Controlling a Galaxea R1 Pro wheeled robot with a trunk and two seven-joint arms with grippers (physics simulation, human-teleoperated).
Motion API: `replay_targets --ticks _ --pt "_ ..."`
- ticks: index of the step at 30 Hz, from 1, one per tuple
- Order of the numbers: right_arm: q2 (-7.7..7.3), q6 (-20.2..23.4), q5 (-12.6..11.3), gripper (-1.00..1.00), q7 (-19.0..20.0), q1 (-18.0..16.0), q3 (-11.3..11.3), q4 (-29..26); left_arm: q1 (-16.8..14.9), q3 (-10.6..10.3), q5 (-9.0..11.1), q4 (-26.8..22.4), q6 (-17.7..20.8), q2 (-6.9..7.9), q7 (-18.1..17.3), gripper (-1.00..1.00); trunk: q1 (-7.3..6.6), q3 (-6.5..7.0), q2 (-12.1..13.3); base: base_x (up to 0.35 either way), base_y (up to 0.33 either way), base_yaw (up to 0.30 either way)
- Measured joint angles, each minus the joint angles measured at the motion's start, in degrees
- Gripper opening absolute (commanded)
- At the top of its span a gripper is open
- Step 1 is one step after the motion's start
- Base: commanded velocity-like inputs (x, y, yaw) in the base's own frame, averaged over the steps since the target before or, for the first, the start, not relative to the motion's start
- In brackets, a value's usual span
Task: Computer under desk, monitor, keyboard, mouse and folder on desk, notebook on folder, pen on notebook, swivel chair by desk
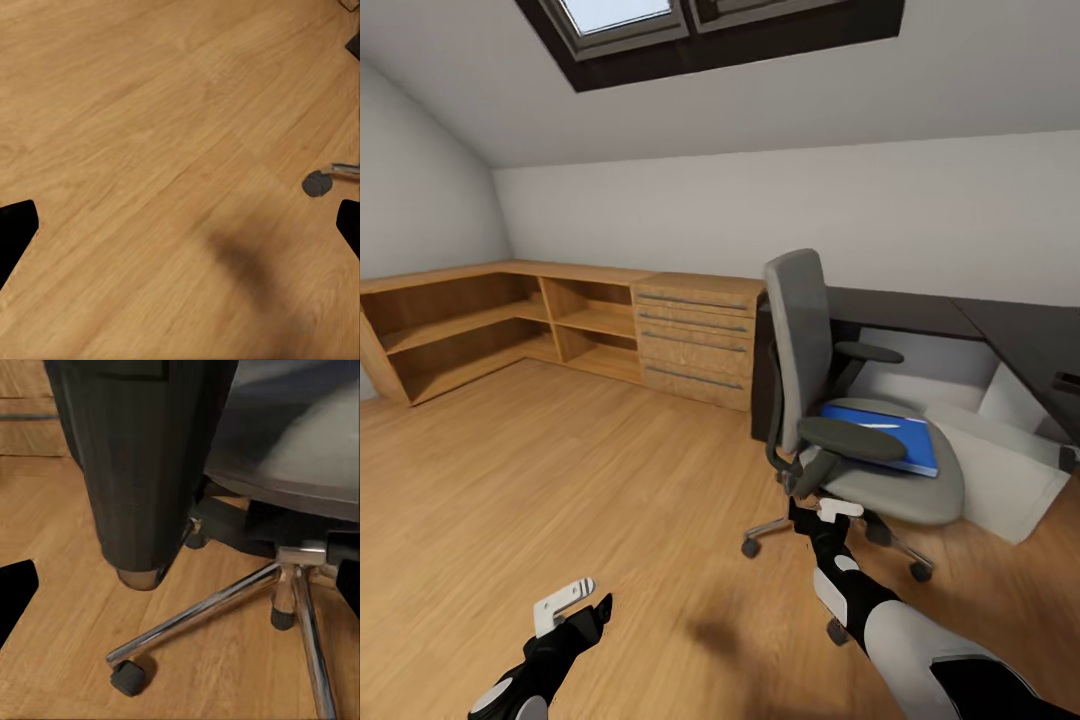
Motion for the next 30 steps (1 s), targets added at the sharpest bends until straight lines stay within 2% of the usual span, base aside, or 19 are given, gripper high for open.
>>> replay_targets --ticks 6,15,30 --pt "-0.01 0.01 -0.01 1.00 0.01 0.01 0.01 0.00 -0.03 0.00 0.00 -0.01 -0.01 0.00 0.01 1.00 0.00 0.00 0.00 0.000 0.224 0.152" --pt "-0.01 0.01 0.00 1.00 0.01 0.01 0.02 -0.07 0.00 -0.01 -0.01 -0.01 -0.06 -0.02 0.01 1.00 0.00 0.00 0.00 0.000 0.285 0.023" --pt "0.00 -0.01 0.01 1.00 0.00 -0.01 0.04 -0.14 -0.01 -0.01 -0.08 0.01 -0.11 -0.03 0.00 1.00 0.00 0.00 0.00 0.000 0.029 0.001"
